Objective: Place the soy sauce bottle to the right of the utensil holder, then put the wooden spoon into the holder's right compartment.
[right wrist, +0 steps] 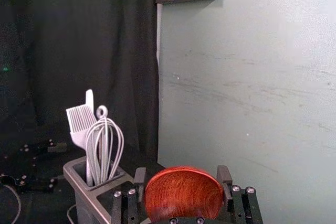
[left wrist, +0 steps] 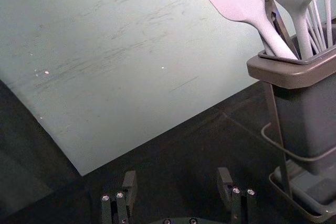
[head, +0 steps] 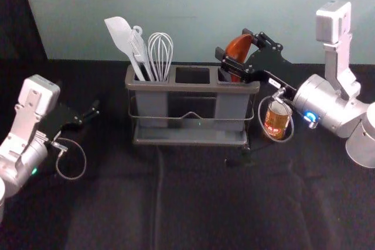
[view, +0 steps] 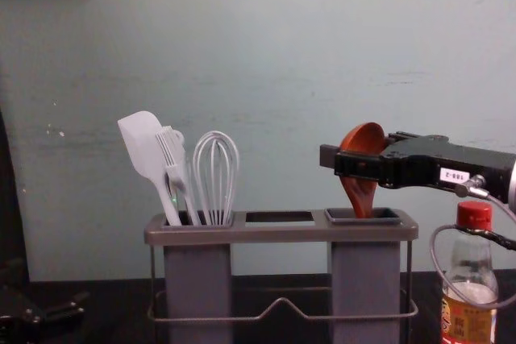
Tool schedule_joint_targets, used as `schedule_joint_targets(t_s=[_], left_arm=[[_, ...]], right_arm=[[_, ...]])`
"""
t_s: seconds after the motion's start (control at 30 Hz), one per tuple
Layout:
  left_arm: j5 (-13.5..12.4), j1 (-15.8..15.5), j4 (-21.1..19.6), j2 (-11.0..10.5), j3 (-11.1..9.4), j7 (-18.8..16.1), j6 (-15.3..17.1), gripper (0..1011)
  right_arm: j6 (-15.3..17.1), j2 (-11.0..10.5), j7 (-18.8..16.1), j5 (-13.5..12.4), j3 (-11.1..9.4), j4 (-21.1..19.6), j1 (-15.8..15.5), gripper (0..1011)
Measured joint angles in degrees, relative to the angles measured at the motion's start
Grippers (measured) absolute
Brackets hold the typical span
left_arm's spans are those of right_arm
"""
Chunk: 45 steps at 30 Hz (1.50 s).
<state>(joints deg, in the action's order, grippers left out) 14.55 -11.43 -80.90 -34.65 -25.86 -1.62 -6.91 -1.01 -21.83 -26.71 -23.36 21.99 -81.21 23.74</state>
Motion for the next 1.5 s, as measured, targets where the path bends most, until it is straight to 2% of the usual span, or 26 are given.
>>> schedule_joint_targets(t_s=[0.73, 0.97, 1.5], left_arm=[[0.00, 0.00, 0.00, 0.00, 0.00, 0.00, 0.00, 1005], [0.00, 0.00, 0.00, 0.00, 0.00, 0.00, 0.00, 1005], [0.00, 0.00, 0.00, 0.00, 0.00, 0.00, 0.00, 1005]], right_arm=[[-0.21, -0.19, -0.10, 0.36, -0.10, 0.01, -0.37, 842], [-0.22, -0.18, -0.12, 0.35, -0.09, 0.03, -0.35, 999], [-0.23, -0.18, -0.10, 0.35, -0.10, 0.02, -0.31, 1002]])
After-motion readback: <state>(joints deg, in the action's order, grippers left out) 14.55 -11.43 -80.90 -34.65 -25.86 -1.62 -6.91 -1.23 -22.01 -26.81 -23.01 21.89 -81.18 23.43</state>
